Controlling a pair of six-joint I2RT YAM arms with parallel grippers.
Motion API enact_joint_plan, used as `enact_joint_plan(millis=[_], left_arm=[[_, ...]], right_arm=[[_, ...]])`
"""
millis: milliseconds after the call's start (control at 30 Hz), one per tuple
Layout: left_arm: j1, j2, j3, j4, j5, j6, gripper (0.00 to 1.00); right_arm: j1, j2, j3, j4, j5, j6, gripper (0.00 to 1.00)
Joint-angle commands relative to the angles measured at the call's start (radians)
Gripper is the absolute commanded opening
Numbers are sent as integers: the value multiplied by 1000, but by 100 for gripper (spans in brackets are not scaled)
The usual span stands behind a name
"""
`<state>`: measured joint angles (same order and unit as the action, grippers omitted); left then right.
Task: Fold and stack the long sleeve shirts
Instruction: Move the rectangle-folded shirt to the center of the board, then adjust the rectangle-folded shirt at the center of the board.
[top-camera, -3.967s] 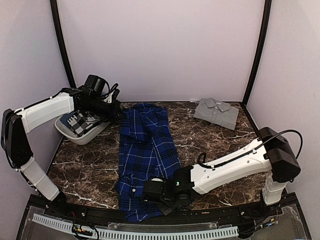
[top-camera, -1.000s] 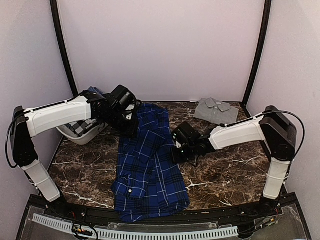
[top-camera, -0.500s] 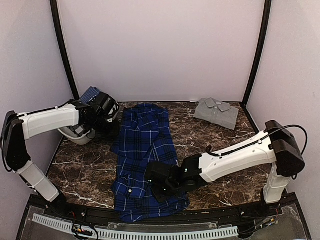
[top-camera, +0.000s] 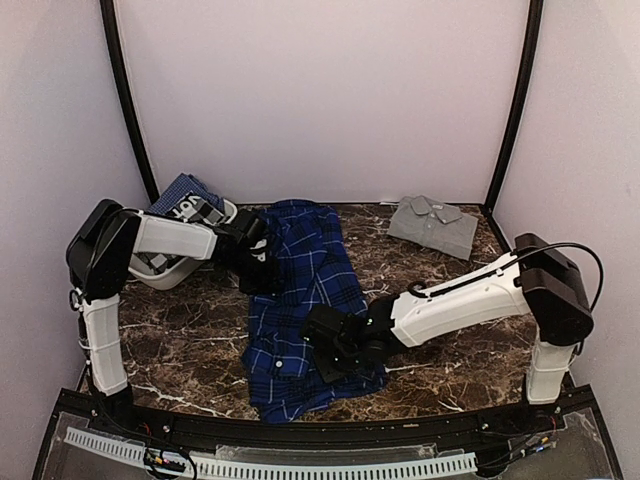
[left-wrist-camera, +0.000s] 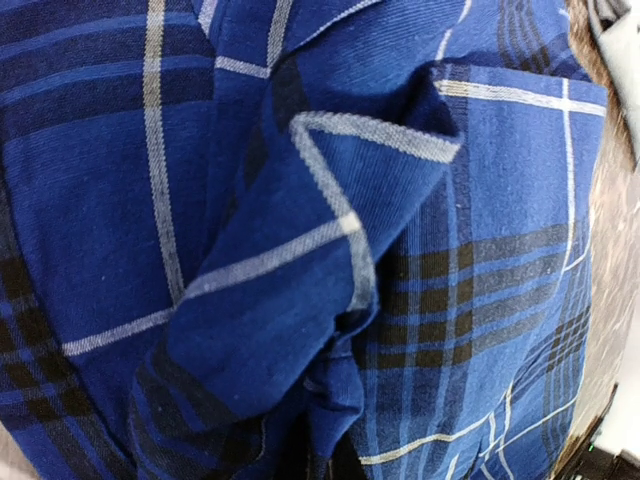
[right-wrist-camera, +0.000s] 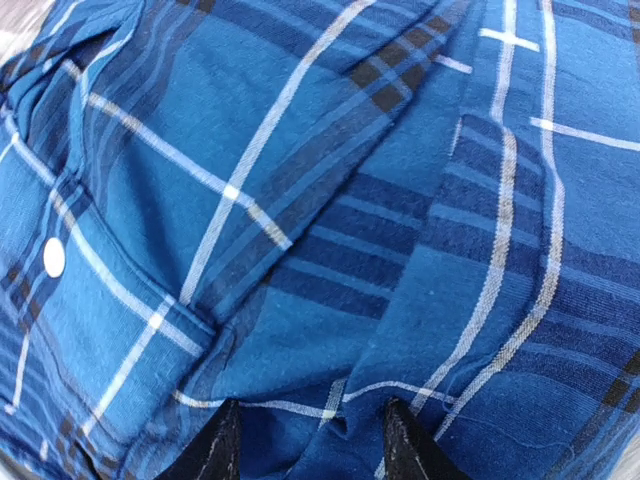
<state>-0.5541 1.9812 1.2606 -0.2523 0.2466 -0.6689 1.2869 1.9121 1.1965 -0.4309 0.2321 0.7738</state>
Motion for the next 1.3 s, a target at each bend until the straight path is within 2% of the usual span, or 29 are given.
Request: enact_joint_plan(millis=[0,167,400,533,933,1267], left_arm=[[21,138,150,-38,-40,5,0],[52,226,279,-119,-72,43,0],[60,228,276,-142,-59,60,0],[60,228,268,-135,-51,61,0],[60,230,261,-121,-53,65,0],[60,232,264,-122,-54,67,0]], right_arm=[[-90,15,16,-53,28,-102,45],[-84,-32,56,-112,41,-131,45],[-58,-44,7,-149,64,-91,45],[-51,-6,32,-179,92,-80,40],[-8,31,53,-167,69,-69,37],[-24,-19,58,-208,139,-53,11]])
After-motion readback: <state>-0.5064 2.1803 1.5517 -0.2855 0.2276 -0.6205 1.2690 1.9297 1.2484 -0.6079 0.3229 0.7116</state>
